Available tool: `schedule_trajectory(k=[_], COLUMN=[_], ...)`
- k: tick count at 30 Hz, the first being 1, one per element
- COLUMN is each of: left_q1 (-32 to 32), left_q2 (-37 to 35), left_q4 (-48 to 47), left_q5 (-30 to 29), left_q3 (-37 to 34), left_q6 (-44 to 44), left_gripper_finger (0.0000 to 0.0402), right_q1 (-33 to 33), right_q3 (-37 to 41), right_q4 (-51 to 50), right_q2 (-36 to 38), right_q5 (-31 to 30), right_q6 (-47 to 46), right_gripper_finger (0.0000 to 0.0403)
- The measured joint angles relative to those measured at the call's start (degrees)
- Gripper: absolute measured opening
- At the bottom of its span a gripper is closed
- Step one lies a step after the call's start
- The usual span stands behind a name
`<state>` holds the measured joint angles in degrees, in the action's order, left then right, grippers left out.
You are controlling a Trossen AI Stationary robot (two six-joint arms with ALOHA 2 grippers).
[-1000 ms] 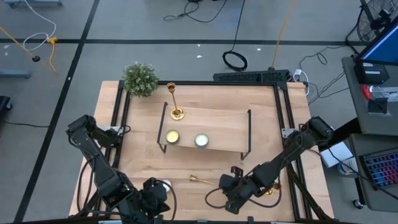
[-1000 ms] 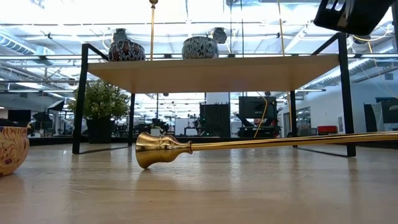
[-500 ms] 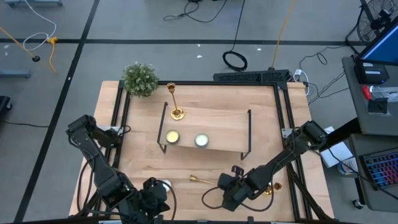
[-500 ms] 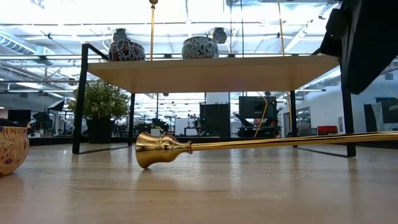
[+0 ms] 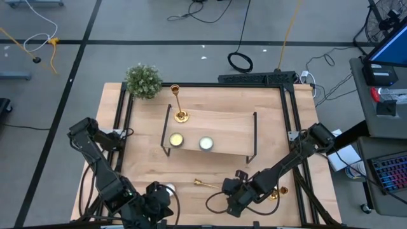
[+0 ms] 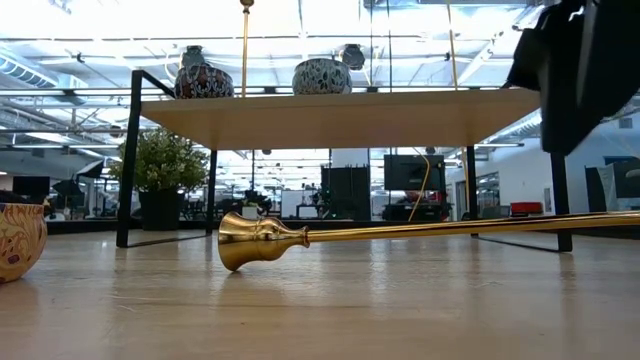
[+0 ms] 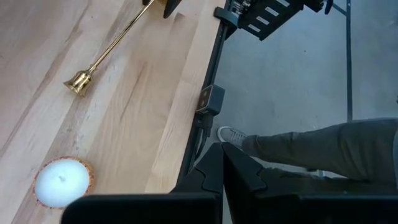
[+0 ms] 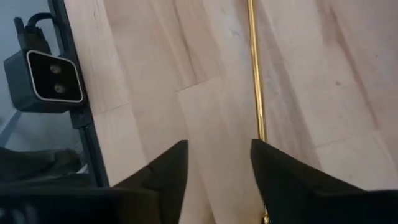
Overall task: Pick & Place candle stick holders
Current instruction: Put the left gold candle holder on the shelf
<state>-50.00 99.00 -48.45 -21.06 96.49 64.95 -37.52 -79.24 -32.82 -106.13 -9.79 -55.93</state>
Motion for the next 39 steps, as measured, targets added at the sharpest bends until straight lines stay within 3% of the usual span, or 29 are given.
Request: schedule_trajectory(k=[7, 26, 34, 39], left_q1=[-0.4, -0.8, -0.8, -0.8], left_q2=[0.0, 0.0, 0.0, 0.0], left_q4=[0.0, 0.1, 0.1, 0.1], left_q5=[0.0, 0.0, 0.0, 0.0], left_q3=[0.0, 0.0, 0.0, 0.0], left_q6=[0.0, 0.1, -0.4, -0.6], left_gripper_finger=[0.0017, 0.0006, 0.0008, 0.0010], right_q1=[0.1, 0.1, 0.8, 1.5], right_q3=[0.0, 0.1, 0.2, 1.4], right_q4=[-1.2, -3.5, -6.7, -4.3], right_q2=[0.0, -3.3, -3.2, -3.2], right_q5=[-2.1, -0.7, -3.7, -1.3], right_q6=[1.3, 1.8, 2.7, 2.6], right_gripper_finger=[0.0207, 0.0208, 0.0208, 0.0208])
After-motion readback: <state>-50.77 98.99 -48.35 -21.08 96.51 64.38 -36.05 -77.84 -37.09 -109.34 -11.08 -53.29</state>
